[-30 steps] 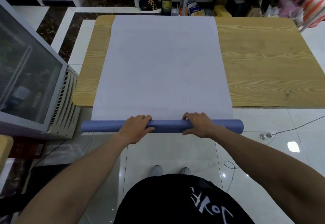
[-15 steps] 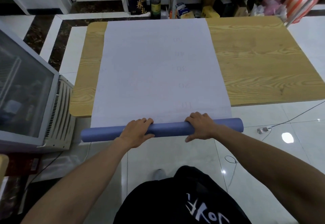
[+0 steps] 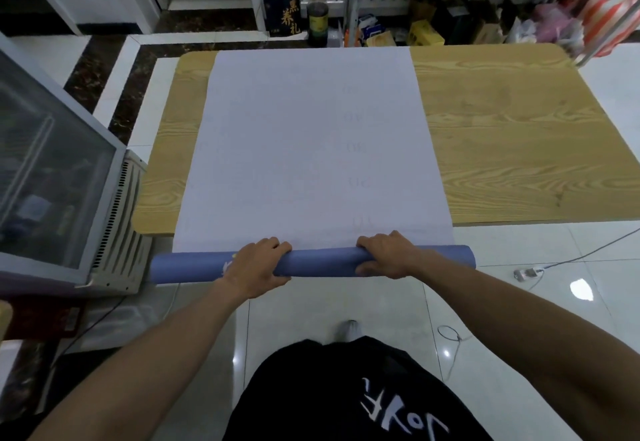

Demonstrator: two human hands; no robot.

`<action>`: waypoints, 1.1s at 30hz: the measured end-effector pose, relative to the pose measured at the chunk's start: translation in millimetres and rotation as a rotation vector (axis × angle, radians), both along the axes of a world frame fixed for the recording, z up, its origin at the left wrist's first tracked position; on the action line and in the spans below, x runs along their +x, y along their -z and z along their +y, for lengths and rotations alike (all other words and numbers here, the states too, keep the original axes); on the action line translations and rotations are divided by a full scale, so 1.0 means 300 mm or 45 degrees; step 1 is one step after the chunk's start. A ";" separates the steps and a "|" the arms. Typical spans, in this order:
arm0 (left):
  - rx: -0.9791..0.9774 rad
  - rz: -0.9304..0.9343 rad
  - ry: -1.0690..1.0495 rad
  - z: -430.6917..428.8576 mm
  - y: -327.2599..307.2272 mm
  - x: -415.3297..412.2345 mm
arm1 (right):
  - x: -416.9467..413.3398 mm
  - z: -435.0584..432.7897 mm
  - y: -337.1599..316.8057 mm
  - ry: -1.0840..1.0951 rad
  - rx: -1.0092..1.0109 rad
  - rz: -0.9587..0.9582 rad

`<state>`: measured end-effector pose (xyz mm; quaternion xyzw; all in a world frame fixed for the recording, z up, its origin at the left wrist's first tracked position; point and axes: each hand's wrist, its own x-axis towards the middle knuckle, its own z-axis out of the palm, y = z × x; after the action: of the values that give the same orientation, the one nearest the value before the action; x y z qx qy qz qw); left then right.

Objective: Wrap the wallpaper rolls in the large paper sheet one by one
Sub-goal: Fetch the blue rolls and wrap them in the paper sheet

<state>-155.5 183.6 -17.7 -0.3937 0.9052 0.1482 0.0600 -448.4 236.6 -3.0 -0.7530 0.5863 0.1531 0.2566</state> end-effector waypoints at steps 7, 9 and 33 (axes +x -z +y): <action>0.082 -0.005 -0.059 -0.027 -0.011 -0.013 | -0.021 -0.012 0.026 -0.052 -0.136 -0.008; 0.099 0.018 -0.097 -0.029 -0.012 -0.015 | -0.028 -0.016 0.031 0.001 -0.103 -0.082; 0.138 -0.042 -0.094 -0.175 -0.021 -0.038 | -0.066 -0.145 0.012 0.082 0.033 -0.068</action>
<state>-166.9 131.0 -11.4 -0.4256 0.8795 0.1925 0.0907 -468.1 193.0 -6.6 -0.7342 0.6011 0.1322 0.2865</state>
